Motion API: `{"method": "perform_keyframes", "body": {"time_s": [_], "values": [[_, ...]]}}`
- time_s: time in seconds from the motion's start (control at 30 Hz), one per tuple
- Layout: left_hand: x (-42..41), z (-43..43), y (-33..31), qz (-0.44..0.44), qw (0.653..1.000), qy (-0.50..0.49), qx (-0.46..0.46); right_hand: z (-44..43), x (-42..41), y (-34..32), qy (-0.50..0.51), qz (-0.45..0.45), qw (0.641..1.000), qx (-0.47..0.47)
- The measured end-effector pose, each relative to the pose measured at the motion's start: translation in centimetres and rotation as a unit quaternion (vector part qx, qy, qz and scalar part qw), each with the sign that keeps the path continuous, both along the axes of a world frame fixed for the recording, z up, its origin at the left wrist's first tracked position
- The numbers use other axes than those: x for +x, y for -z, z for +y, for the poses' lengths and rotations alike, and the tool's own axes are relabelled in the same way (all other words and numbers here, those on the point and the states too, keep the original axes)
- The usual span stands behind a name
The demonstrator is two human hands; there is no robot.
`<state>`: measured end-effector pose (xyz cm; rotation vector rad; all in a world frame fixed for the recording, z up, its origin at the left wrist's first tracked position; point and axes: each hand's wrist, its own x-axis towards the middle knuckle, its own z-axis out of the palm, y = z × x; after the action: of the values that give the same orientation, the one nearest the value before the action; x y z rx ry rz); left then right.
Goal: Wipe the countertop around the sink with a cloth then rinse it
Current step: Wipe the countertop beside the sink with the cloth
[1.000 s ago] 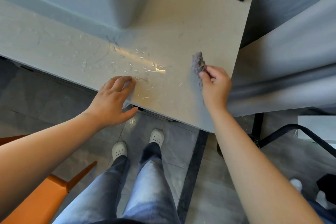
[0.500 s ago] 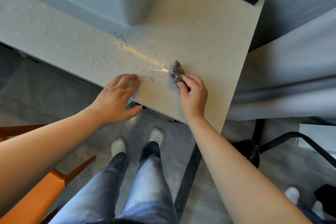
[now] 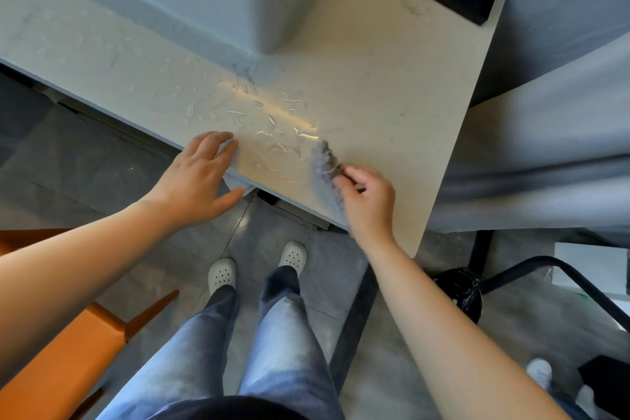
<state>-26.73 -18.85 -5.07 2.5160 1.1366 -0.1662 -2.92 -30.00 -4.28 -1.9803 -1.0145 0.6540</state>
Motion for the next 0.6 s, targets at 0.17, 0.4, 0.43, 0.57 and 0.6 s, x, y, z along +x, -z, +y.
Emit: {"method": "perform_keyframes", "body": {"time_s": [0.17, 0.4, 0.43, 0.57, 0.6], "values": [[-1.2, 0.3, 0.4, 0.007, 1.0, -0.008, -0.002, 5.2, 4.5, -0.9, 0.058, -0.078, 0.995, 0.016], [-1.5, 0.3, 0.8, 0.002, 1.0, -0.001, -0.002, 9.0, 6.1, 2.7, 0.083, -0.101, 0.991, -0.028], [-1.5, 0.3, 0.9, -0.001, 1.0, -0.003, -0.003, 8.9, 5.5, 3.0, 0.086, -0.104, 0.991, -0.02], [-1.5, 0.2, 1.1, -0.008, 1.0, -0.008, -0.011, 7.8, 2.9, 3.1, 0.047, -0.112, 0.993, 0.002], [-1.5, 0.2, 1.1, -0.009, 1.0, -0.009, -0.011, 7.5, 2.2, 3.0, 0.033, -0.11, 0.993, 0.003]]}}
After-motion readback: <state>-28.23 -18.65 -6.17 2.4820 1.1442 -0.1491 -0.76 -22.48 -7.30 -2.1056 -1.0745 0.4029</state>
